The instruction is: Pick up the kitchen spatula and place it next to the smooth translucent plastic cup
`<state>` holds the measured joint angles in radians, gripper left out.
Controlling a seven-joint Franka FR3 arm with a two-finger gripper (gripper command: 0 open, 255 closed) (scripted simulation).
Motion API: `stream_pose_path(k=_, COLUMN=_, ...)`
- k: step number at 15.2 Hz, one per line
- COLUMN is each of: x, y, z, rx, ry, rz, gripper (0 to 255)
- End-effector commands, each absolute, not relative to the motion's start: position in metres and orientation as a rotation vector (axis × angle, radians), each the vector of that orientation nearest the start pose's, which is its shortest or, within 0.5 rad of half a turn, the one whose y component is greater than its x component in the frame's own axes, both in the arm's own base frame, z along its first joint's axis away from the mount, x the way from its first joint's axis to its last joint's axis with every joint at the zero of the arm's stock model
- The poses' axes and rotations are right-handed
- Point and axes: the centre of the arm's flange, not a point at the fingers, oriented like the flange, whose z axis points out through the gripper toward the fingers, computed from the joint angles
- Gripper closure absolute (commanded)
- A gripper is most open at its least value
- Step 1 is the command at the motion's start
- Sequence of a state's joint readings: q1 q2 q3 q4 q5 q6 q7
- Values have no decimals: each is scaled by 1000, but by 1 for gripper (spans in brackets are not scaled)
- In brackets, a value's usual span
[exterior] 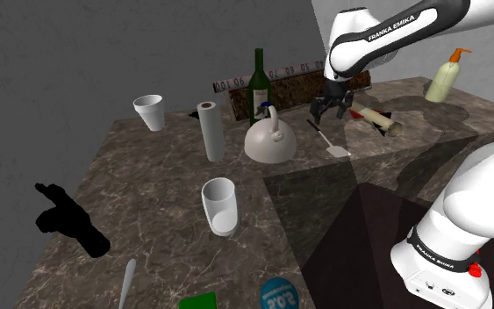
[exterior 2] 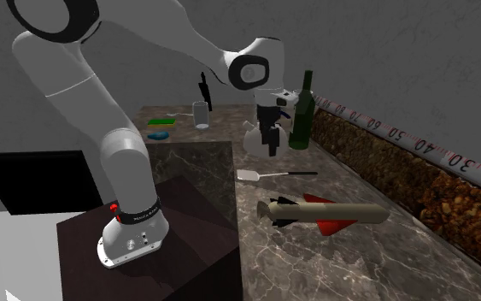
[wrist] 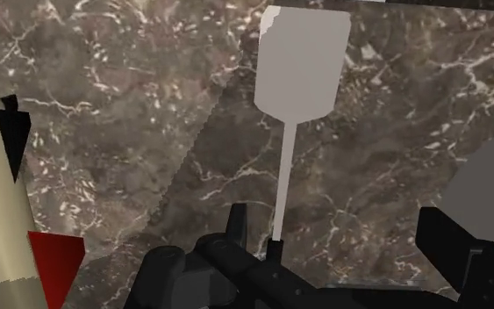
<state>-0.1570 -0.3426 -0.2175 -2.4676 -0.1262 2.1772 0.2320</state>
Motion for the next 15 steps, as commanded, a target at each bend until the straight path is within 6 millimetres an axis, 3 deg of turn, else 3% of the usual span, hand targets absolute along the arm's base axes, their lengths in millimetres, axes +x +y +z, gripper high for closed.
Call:
stream_pose_path(k=1, x=410, y=-183, z=398, rx=-3039, ry=899, rz=-86, gripper=0)
stream_pose_path(k=3, x=418, y=-200, z=380, rx=-3009, ry=969, rz=-98, gripper=0)
stream_pose_path(k=11, x=421, y=-204, z=338, rx=-3005, ry=977, rz=-100, gripper=0)
stream_pose_path(k=15, x=421, y=-204, z=338, rx=-3005, ry=977, rz=-100, gripper=0)
